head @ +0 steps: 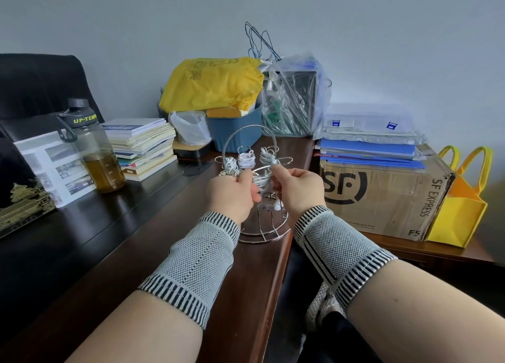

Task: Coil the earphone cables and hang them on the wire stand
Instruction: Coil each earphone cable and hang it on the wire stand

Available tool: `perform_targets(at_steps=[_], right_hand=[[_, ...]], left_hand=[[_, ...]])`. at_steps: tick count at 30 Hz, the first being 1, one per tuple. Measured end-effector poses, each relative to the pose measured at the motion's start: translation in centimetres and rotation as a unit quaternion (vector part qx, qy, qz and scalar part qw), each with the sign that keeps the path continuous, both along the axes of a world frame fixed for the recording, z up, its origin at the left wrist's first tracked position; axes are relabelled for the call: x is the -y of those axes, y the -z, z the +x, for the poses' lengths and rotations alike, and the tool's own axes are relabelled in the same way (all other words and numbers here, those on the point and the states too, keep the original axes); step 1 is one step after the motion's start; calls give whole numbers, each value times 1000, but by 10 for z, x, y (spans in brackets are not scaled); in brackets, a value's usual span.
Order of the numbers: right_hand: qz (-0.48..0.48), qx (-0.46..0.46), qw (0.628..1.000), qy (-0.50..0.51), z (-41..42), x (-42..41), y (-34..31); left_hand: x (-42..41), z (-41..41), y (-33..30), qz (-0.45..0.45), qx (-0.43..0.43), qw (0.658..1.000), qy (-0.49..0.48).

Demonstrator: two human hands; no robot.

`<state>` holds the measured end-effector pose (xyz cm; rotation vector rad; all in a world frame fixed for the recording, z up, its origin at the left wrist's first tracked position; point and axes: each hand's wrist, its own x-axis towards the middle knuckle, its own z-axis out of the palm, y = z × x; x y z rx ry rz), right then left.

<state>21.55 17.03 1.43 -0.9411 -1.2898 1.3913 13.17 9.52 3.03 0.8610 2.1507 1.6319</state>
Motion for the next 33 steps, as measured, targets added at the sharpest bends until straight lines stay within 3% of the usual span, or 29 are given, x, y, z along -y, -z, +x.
perform_targets(at_steps=[7,13,17,23,28,33], right_hand=[[-22,39,998,40,-7,-4,-2],[-10,51,998,23,-4,-4,-2],[15,12,1000,5,1,-5,5],[137,24,990,-34,15,10,10],[163,41,984,-64,14,17,13],[326,144,931,-80,17,17,18]], left_hand=[[3,4,9,27,39,999,20],[7,0,18,28,-3,999,39],[12,1,21,8,-64,997,48],[20,5,23,-10,-157,983,95],[23,11,26,-35,-297,945,134],[26,11,25,-120,-392,900,150]])
